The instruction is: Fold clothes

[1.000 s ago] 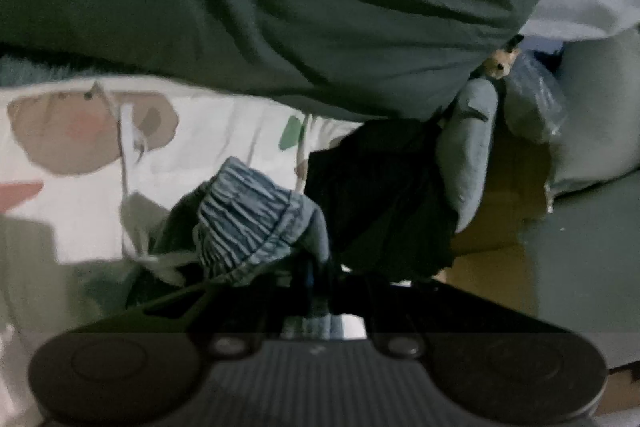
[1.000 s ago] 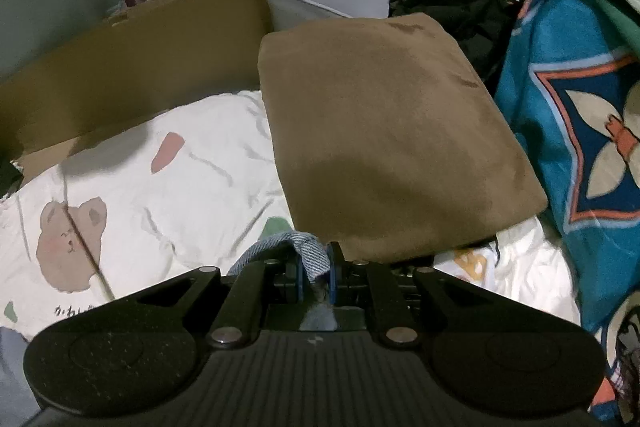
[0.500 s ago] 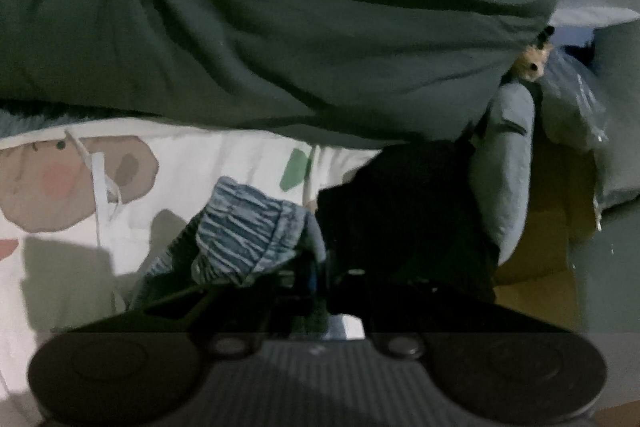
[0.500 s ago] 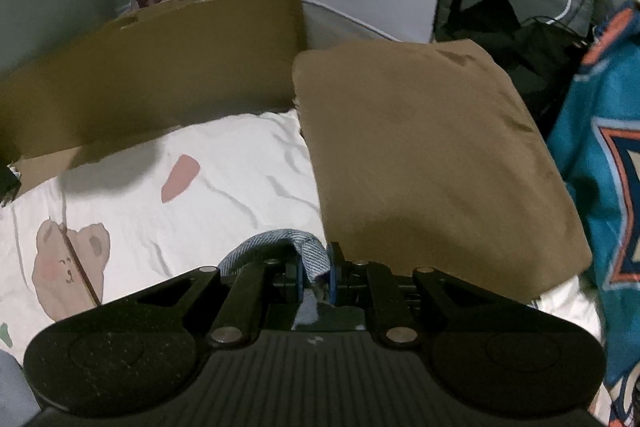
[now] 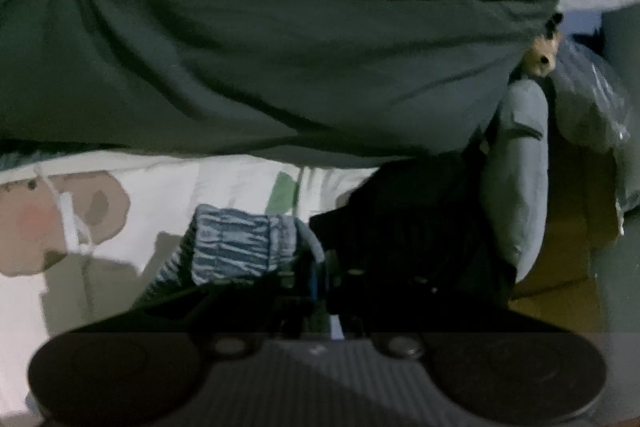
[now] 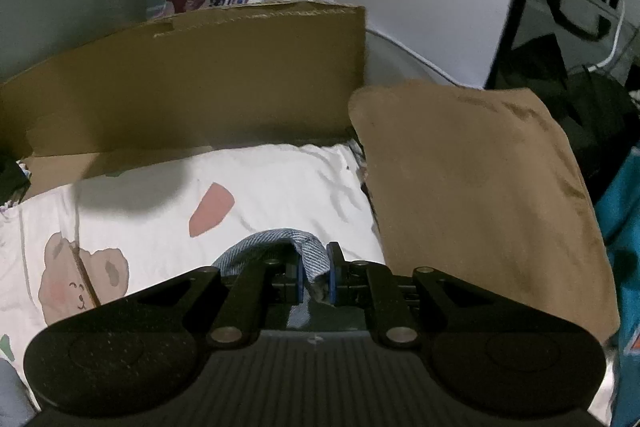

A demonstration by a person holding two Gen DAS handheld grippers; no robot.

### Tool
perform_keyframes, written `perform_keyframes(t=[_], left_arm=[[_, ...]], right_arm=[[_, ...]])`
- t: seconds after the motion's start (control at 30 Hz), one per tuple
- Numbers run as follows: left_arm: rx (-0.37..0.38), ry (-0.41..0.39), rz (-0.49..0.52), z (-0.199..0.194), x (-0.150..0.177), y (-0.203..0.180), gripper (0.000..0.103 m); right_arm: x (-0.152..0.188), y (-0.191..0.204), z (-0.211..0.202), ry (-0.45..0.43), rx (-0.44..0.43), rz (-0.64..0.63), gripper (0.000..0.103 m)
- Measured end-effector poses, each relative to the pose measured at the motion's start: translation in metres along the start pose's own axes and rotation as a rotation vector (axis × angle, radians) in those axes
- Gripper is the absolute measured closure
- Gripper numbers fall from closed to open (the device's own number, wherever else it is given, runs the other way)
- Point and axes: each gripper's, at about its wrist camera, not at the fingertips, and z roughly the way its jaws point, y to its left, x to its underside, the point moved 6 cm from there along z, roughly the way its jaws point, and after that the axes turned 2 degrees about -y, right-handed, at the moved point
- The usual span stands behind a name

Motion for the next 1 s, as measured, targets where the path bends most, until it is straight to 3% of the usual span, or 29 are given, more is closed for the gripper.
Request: perform_keyframes(t=[0.1, 0.2, 0.33, 0.43, 0.57, 1.0], left_arm=[[-0.003, 0.004, 0.026, 0.006, -0.001, -0.011, 0.100], [-0.014, 0.074, 0.030, 0.018, 0.003, -0.013, 0.098], [-0.016, 0.094, 0.068, 0.014, 0.009, -0.015, 0.077], [-0.014, 0.108, 0.104, 0.006, 0.015, -0.014, 0.071], [-0.039, 0.117, 0.142, -0.009, 0.023, -0.007, 0.063], [-0.052, 0.178, 0.157, -0.064, 0.059, 0.059, 0.059]], right_arm=[[-0.005, 0.007, 0.006, 0.016, 0.009, -0.033, 0.093], [-0.010, 0.014, 0.013, 0.032, 0.019, -0.065, 0.092], [-0.007, 0.016, 0.014, 0.056, -0.027, -0.007, 0.083], [-0.001, 0.021, 0.007, 0.040, -0.039, -0.027, 0.069], [0.005, 0.021, -0.005, 0.027, -0.061, -0.026, 0.068], [0.026, 0.006, -0.039, 0.031, -0.128, 0.030, 0.067]])
